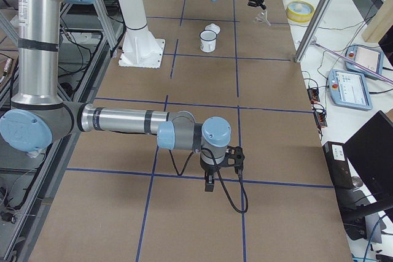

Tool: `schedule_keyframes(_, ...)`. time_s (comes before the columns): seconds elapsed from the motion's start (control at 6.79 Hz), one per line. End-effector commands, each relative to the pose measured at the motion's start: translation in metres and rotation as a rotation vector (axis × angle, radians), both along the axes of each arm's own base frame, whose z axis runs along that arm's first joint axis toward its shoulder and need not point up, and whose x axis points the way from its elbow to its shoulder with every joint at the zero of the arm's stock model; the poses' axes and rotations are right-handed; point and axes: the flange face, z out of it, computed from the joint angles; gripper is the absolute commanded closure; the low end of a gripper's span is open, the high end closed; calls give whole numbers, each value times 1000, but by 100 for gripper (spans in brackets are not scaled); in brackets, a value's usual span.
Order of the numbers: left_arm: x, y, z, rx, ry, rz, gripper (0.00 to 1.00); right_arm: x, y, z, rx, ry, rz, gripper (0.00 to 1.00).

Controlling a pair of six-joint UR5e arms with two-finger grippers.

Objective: Place funnel on cup
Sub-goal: 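Lift the funnel with the left gripper and carry it toward the mug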

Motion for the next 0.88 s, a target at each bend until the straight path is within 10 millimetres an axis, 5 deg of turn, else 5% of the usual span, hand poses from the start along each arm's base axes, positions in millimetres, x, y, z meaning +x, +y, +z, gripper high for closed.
schedule_keyframes(0.0,-34,54,-73,0,-134,140,100,0,0,0,0,0,0,0)
schedule_keyframes(0.29,-37,74,-128,-60,-273,253,100,0,0,0,0,0,0,0)
schedule_keyframes(0.74,17,122,-184,-121,-583,557,100,0,0,0,0,0,0,0)
